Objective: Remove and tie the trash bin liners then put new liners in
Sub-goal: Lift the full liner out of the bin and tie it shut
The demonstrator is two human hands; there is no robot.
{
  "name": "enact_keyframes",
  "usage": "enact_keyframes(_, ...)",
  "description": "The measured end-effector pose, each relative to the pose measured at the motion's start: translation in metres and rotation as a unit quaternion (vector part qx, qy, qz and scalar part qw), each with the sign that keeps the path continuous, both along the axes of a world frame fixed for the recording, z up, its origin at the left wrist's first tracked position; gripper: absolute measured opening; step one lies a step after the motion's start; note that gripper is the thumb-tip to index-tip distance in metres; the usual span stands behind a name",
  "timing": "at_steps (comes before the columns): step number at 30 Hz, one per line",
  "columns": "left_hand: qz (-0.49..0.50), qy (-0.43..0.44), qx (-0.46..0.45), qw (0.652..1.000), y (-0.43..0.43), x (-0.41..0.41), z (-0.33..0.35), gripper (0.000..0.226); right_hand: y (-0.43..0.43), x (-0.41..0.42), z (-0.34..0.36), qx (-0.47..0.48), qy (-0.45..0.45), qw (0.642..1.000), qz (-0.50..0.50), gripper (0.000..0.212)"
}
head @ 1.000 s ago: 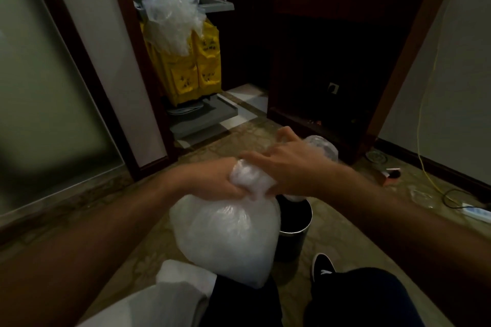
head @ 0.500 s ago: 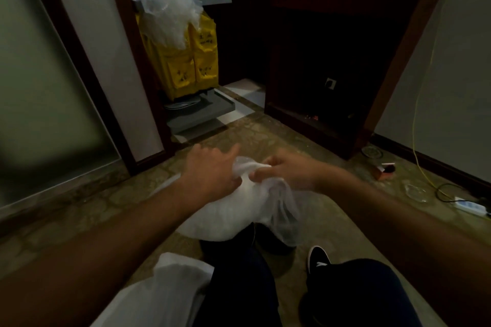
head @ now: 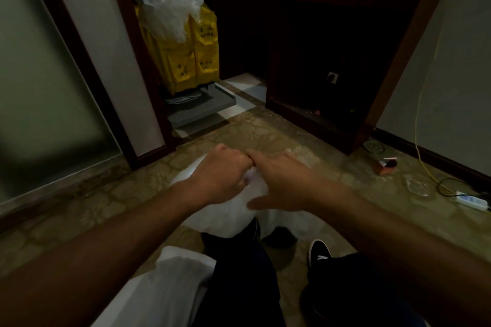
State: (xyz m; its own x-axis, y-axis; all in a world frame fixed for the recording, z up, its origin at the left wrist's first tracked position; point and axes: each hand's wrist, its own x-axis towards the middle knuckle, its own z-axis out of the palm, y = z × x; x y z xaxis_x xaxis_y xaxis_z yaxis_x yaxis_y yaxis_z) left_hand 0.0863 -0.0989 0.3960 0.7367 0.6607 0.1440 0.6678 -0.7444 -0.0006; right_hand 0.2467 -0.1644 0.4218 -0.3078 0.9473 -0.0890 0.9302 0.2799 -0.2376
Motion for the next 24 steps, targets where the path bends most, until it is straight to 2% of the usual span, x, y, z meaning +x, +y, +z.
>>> enact_keyframes(2,0.003,0.033,0.037,0.999,-0.002,-0.002,0.001,0.019,0.004,0.001,-0.014,0.023,0.035,0.999,-0.013,0.043)
enact_keyframes(4,-0.003,0.088,0.08,0.993,-0.002,-0.008,-0.001,0.026,0.007,0.008,-0.022,0.04,0.002,0.999,-0.022,0.01)
enact_keyframes(6,-0.021,0.14,0.128,0.982,-0.001,-0.016,-0.003,0.047,0.005,0.011,-0.025,0.002,-0.017,1.0,-0.024,0.025)
enact_keyframes(7,-0.032,0.161,0.15,0.975,-0.001,-0.018,-0.001,0.057,0.003,0.013,-0.027,-0.034,0.007,0.999,-0.022,0.032)
enact_keyframes(9,-0.03,0.198,0.185,0.962,-0.001,-0.018,0.001,0.058,-0.001,0.011,-0.025,-0.134,0.11,0.985,-0.025,0.036)
enact_keyframes(11,0.011,0.206,0.174,0.963,-0.002,-0.014,-0.002,0.048,-0.006,0.009,-0.014,-0.254,0.202,0.945,-0.033,0.032)
enact_keyframes(12,0.029,0.187,0.175,0.966,-0.003,-0.011,-0.003,0.044,-0.008,0.008,-0.01,-0.305,0.261,0.915,-0.049,0.03)
enact_keyframes(14,0.067,0.176,0.151,0.971,-0.006,-0.008,-0.004,0.038,-0.011,0.005,-0.008,-0.344,0.399,0.846,-0.086,0.033)
enact_keyframes(15,0.079,0.17,0.132,0.973,-0.007,-0.004,-0.002,0.037,-0.012,0.003,-0.009,-0.314,0.445,0.834,-0.088,0.034)
enact_keyframes(17,0.083,0.168,0.06,0.98,-0.002,-0.005,-0.011,0.031,-0.014,-0.001,-0.016,-0.196,0.489,0.847,-0.076,0.034)
enact_keyframes(19,0.077,0.16,-0.016,0.984,-0.002,-0.008,-0.018,0.032,-0.019,-0.007,-0.02,-0.129,0.524,0.839,-0.066,0.035)
enact_keyframes(21,0.068,0.186,-0.086,0.976,-0.01,-0.007,-0.017,0.043,-0.018,-0.007,-0.02,-0.088,0.5,0.857,-0.092,0.035)
enact_keyframes(22,0.051,0.227,-0.079,0.969,-0.014,-0.002,-0.013,0.046,-0.014,-0.004,-0.018,-0.059,0.458,0.878,-0.125,0.034)
enact_keyframes(24,0.026,0.213,-0.072,0.974,-0.01,0.0,-0.011,0.044,-0.009,0.002,-0.009,-0.036,0.393,0.913,-0.107,0.031)
